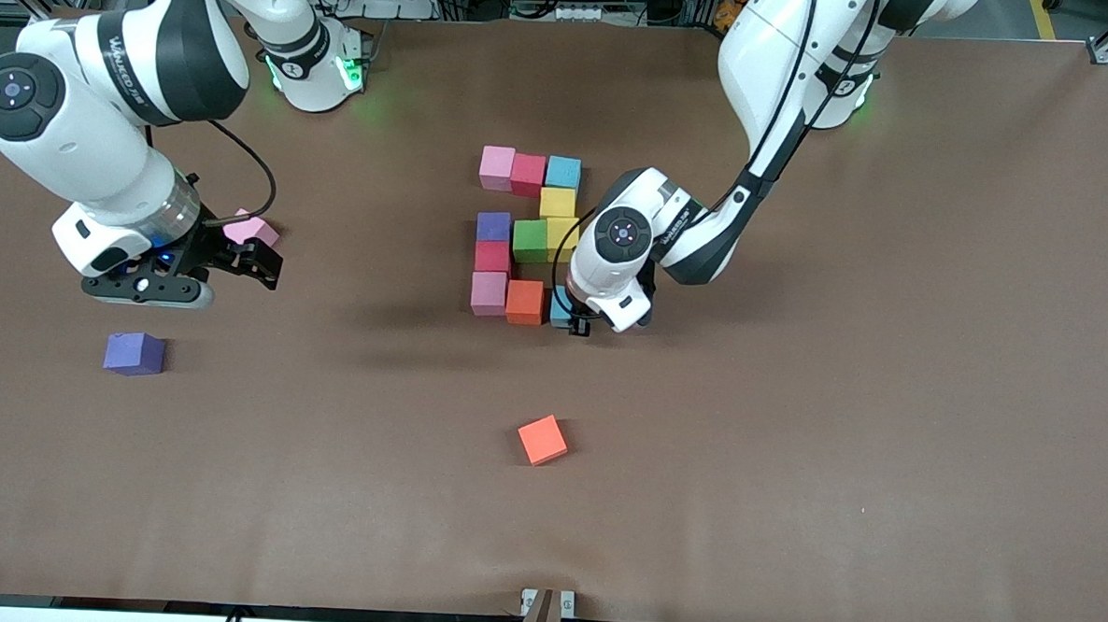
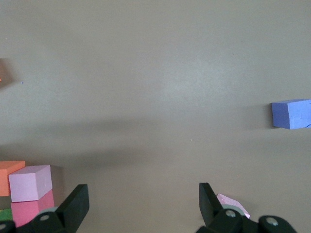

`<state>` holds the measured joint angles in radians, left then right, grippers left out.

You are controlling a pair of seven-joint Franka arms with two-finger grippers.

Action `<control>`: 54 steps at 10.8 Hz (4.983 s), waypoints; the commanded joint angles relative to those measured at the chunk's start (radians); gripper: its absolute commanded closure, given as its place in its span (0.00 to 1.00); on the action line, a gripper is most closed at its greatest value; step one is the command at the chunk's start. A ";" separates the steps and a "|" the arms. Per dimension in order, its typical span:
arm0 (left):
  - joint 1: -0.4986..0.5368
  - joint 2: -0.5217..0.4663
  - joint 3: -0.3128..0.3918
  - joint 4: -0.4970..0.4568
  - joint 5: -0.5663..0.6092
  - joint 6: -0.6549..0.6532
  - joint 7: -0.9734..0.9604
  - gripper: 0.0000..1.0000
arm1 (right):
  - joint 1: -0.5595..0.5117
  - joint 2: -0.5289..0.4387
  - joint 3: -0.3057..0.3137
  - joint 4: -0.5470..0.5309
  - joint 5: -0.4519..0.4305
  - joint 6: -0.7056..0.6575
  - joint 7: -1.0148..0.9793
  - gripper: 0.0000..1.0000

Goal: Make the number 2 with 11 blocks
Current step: 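Carry the cyan block to the cluster with the left gripper, then lower the cyan block beside the orange block with the left gripper, then release cyan and lift the left gripper while the right gripper retracts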

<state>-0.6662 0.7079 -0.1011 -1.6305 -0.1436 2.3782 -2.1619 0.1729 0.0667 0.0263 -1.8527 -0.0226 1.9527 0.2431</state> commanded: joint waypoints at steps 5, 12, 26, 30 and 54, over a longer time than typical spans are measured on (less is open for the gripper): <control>-0.030 -0.015 0.004 -0.035 -0.013 0.036 -0.013 1.00 | -0.032 -0.045 0.007 -0.056 -0.002 0.015 -0.033 0.00; -0.039 0.007 0.004 -0.032 -0.011 0.065 -0.019 1.00 | -0.030 -0.034 0.007 -0.048 -0.002 0.014 -0.050 0.00; -0.066 0.033 0.020 -0.012 0.009 0.067 -0.038 0.00 | -0.027 -0.028 0.007 -0.048 -0.002 0.003 -0.053 0.00; -0.056 0.016 0.021 -0.011 0.031 0.038 -0.035 0.00 | -0.032 -0.030 0.007 -0.019 -0.002 -0.057 -0.088 0.00; 0.275 -0.277 0.018 0.155 0.197 -0.347 0.408 0.00 | -0.200 -0.107 -0.103 0.279 0.092 -0.359 -0.311 0.00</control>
<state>-0.4202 0.4724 -0.0712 -1.4696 0.0407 2.0678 -1.8141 -0.0139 -0.0349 -0.0692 -1.5870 0.0528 1.6111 -0.0369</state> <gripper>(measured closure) 0.000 0.000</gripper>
